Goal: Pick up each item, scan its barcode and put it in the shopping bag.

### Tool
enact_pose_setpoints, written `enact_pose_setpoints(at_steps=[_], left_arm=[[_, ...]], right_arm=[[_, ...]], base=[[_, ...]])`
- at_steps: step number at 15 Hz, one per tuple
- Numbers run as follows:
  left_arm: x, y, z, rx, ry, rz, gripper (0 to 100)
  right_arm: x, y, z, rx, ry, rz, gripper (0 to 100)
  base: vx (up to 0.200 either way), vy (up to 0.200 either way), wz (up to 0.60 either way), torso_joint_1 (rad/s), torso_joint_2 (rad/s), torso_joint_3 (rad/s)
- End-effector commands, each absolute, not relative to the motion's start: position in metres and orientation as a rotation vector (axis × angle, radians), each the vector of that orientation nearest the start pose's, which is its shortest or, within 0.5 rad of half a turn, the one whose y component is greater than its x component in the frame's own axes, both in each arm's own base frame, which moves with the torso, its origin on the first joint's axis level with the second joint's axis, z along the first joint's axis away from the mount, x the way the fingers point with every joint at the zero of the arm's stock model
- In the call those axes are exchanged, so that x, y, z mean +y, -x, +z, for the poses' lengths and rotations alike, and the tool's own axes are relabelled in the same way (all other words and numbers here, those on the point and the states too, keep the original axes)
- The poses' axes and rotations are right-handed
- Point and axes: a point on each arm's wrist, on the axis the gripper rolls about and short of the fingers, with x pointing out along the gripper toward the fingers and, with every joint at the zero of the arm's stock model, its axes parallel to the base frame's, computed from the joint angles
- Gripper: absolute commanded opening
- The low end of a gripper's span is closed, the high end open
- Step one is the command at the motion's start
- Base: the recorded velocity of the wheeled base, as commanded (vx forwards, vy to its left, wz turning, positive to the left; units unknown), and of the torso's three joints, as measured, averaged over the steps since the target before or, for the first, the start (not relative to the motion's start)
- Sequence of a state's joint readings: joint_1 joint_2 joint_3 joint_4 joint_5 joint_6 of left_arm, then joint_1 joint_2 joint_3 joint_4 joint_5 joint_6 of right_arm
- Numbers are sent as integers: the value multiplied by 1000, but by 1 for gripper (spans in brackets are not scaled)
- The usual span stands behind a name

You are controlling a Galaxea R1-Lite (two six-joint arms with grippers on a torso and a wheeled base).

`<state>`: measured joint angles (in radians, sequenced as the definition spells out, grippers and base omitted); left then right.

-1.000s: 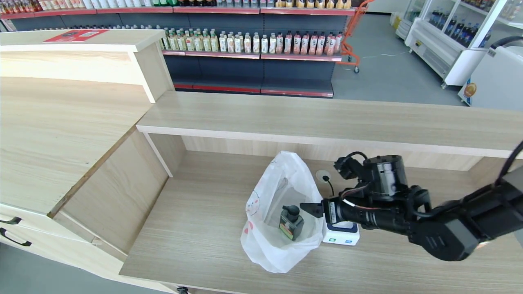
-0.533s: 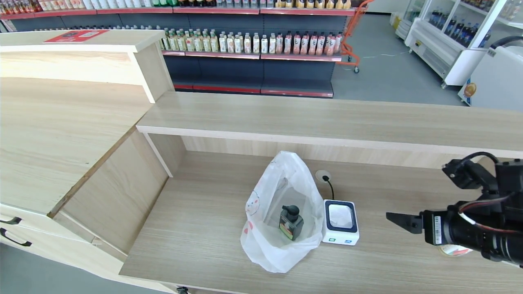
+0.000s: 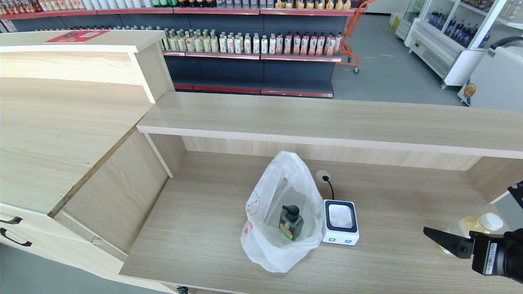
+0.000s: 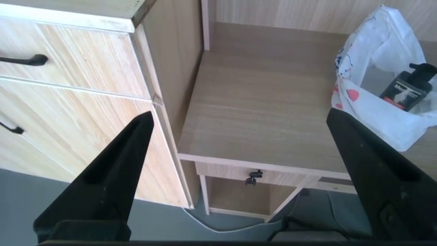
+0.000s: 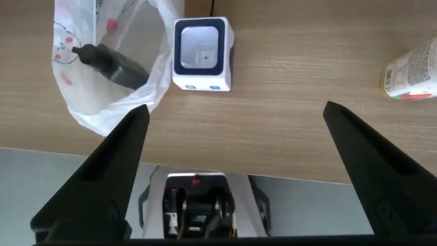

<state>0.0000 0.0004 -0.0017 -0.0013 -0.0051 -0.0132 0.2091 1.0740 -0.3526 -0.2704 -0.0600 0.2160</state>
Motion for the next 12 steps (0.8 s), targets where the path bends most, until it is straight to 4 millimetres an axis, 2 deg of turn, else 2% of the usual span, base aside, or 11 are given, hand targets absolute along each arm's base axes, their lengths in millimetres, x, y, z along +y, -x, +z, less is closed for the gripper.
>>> enact_pose_setpoints(at_steps=[1,4,7,9,10,12], left_arm=[[0,23,76,-3,14,-5,100],[0,23,76,-3,14,-5,100],[0,23,76,-3,14,-5,100],[0,23,76,-3,9,-5,100],[0,23,76,-3,11,-6,100],[0,23,76,-3,11,-5,100]], right_arm=[[24,-131,165,447,-172,82,100],[18,-138,167,478,-219,15,100],[15,-136,168,523,-251,-18,100],[15,-133,167,544,-254,-23,100],[15,-128,167,552,-254,-23,100],[14,-125,168,552,-254,-21,100]], base=[[0,-200,0,2,7,2],[0,-200,0,-2,1,2],[0,-200,0,2,1,2],[-200,-200,0,2,5,-7],[0,0,0,0,0,0],[-200,0,0,-2,5,0]])
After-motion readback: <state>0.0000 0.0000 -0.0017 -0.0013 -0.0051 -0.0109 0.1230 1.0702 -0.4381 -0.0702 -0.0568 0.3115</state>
